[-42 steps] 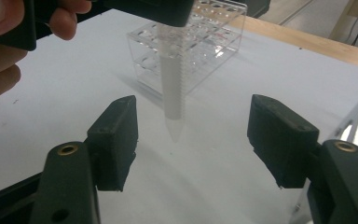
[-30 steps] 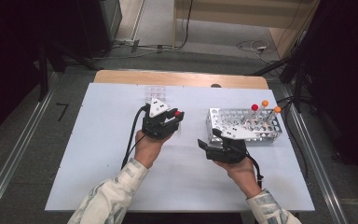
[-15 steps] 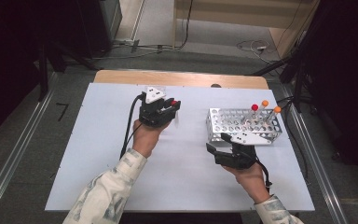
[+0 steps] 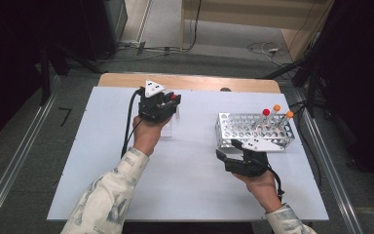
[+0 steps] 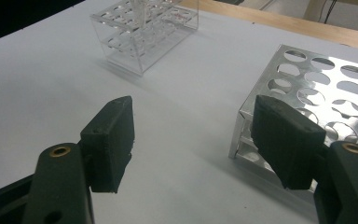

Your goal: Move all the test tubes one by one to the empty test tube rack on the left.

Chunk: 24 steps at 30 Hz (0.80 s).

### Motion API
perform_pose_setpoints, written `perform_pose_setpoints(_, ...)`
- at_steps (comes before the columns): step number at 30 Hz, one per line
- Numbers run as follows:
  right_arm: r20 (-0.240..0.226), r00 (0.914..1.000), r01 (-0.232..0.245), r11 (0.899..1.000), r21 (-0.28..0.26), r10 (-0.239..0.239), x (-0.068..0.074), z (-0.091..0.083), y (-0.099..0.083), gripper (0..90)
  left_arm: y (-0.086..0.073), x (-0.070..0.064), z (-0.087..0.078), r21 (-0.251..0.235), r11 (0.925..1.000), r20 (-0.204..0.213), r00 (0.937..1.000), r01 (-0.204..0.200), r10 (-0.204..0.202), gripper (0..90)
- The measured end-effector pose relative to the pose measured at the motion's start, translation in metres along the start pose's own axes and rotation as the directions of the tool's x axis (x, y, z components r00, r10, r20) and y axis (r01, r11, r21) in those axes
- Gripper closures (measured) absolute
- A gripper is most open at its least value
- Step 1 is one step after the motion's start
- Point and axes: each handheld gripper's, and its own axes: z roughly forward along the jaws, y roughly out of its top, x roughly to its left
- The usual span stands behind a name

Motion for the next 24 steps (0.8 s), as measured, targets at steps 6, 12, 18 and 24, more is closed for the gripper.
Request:
perform_pose_setpoints(6, 0.000, 1.0000, -0.001, 1.000, -0.003, 0.001, 0.000, 0.000, 0.000, 28.8, 0.006, 0.009, 0.001, -0.011, 0.9999, -0.032, 0.9995, 0.000, 0.000, 70.1)
perform_pose_setpoints(12, 0.001, 1.0000, -0.005, 1.000, -0.005, 0.005, -0.001, -0.001, -0.001, 29.0, 0.011, 0.020, 0.001, -0.016, 0.9999, -0.074, 0.9972, -0.005, 0.003, 70.1)
perform_pose_setpoints(18, -0.001, 1.0000, -0.003, 1.000, -0.007, 0.003, 0.000, -0.001, 0.000, 29.1, 0.010, 0.022, 0.003, -0.015, 0.9997, -0.097, 0.9950, -0.021, 0.020, 70.1)
perform_pose_setpoints(24, 0.001, 1.0000, -0.002, 1.000, -0.009, 0.002, -0.001, -0.002, 0.000, 29.3, 0.006, 0.025, 0.008, -0.019, 0.9997, -0.112, 0.9936, -0.018, 0.016, 70.0)
